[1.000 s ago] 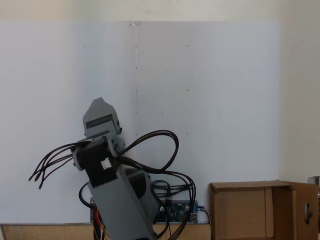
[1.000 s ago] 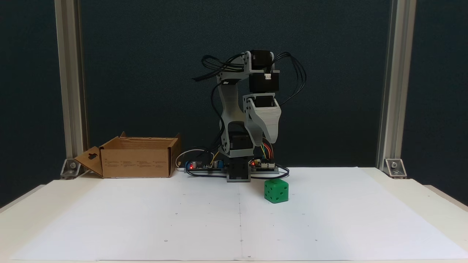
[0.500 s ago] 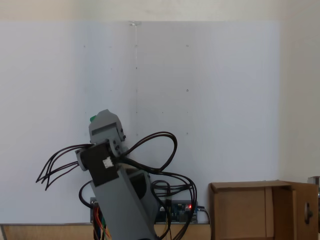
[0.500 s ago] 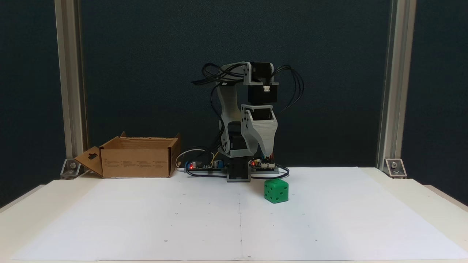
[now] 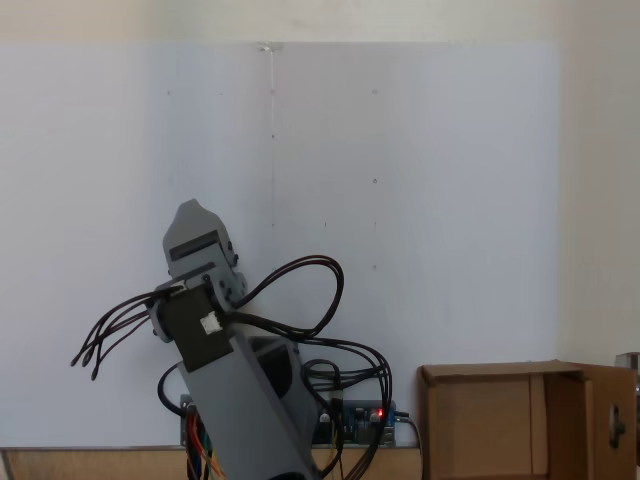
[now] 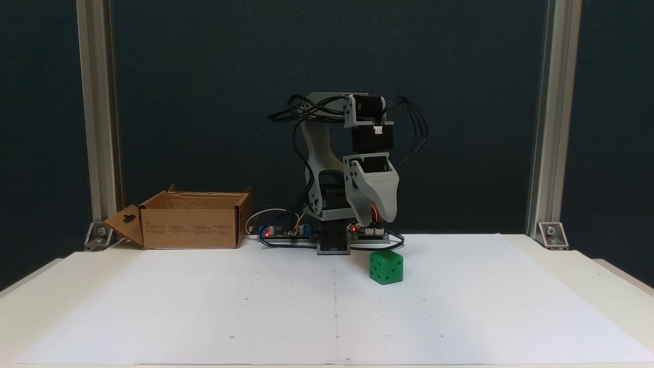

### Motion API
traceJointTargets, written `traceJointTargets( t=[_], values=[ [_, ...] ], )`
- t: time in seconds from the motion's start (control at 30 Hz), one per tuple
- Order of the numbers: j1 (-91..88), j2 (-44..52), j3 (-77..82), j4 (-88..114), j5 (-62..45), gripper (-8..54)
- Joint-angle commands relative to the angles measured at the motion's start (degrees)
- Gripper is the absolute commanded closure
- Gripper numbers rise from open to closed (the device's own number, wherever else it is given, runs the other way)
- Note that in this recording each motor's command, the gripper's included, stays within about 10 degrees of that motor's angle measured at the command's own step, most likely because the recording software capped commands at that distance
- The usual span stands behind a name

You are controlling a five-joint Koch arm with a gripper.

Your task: Grasp a green dice and put it in the bin.

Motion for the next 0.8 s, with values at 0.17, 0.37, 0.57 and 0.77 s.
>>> traceJointTargets(
  t=[0.17,0.37,0.57,0.77],
  values=[
    [-1.1,1.2,-0.3,-3.0,2.7,2.4],
    [-1.4,1.5,3.7,-3.2,3.0,2.4],
    [-1.9,1.5,6.5,-3.9,3.3,2.2],
    [-3.6,1.5,6.8,-4.5,4.0,2.1]
  ],
)
